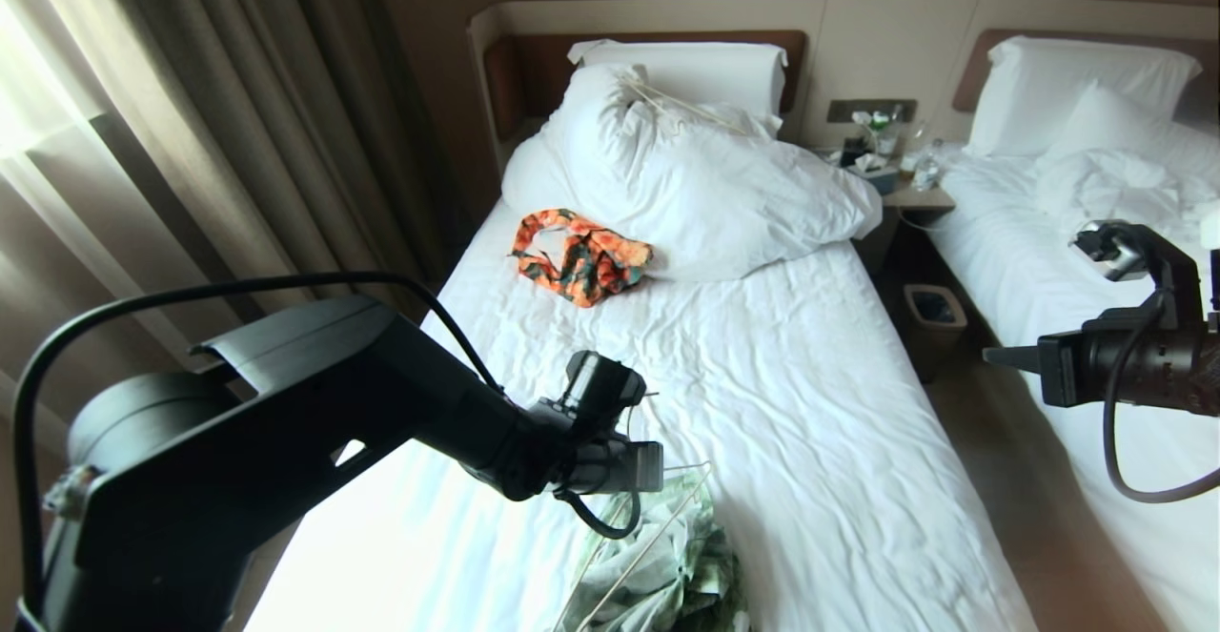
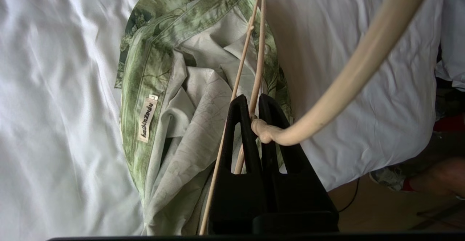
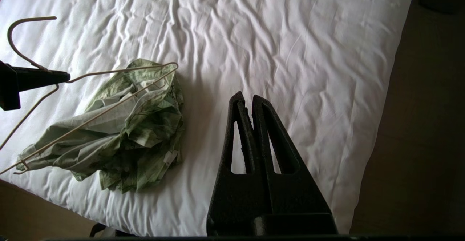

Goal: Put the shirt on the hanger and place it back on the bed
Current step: Place the hanger on the bed

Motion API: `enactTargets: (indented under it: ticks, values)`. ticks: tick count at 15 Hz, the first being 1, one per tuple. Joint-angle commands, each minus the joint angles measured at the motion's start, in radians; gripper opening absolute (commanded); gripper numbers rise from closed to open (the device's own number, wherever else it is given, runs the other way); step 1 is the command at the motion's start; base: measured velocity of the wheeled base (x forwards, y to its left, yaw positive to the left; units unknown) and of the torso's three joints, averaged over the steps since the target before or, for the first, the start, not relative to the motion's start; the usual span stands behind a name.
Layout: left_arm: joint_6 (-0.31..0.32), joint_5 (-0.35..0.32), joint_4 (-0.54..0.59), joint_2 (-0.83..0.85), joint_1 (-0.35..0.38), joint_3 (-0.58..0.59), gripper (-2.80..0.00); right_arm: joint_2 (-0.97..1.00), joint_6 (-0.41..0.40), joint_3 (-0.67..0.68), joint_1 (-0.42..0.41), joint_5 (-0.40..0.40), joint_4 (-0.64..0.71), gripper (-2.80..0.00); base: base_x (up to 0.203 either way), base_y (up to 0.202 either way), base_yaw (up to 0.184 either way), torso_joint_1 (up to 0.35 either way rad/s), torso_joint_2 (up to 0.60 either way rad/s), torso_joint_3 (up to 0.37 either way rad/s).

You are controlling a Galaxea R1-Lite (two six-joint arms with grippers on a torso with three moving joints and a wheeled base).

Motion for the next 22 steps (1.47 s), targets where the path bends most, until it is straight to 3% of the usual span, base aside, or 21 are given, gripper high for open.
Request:
enactTargets:
  ticks: [1, 4, 5, 14, 15, 19, 22]
  values:
    - [-0.003, 0.000, 0.014, -0.021, -0.001, 0.003, -2.80, -0.002, -0.010, 0.000, -0.007, 0.002, 0.000, -2.80, 0.000, 0.000, 0.000, 0.000, 0.00, 0.000]
    - [-0.003, -0.011, 0.016, -0.015, 0.000, 0.004, -2.80, -0.012, -0.013, 0.000, -0.007, 0.002, 0.003, -2.80, 0.000, 0.000, 0.000, 0.000, 0.00, 0.000]
    - [-0.003, -0.011, 0.016, -0.012, 0.000, -0.001, 0.00, -0.015, -0.013, 0.000, -0.008, 0.001, 0.003, -2.80, 0.000, 0.000, 0.000, 0.000, 0.00, 0.000]
    - [0.010, 0.013, 0.074, -0.077, 0.008, 0.002, 0.00, -0.078, -0.013, 0.009, -0.029, 0.002, 0.054, -2.80, 0.000, 0.000, 0.000, 0.000, 0.00, 0.000]
    - [0.023, 0.027, 0.079, -0.095, 0.024, 0.002, -2.80, -0.087, -0.013, 0.012, -0.036, 0.002, 0.054, -2.80, 0.000, 0.000, 0.000, 0.000, 0.00, 0.000]
    - [0.052, 0.043, 0.127, -0.205, 0.077, 0.011, -2.80, -0.129, -0.013, 0.021, -0.061, 0.002, 0.059, -2.80, 0.000, 0.000, 0.000, 0.000, 0.00, 0.000]
    - [0.070, 0.108, 0.145, -0.261, 0.105, 0.048, -2.80, -0.182, -0.012, 0.029, -0.063, 0.003, 0.102, -2.80, 0.000, 0.000, 0.000, 0.000, 0.00, 0.000]
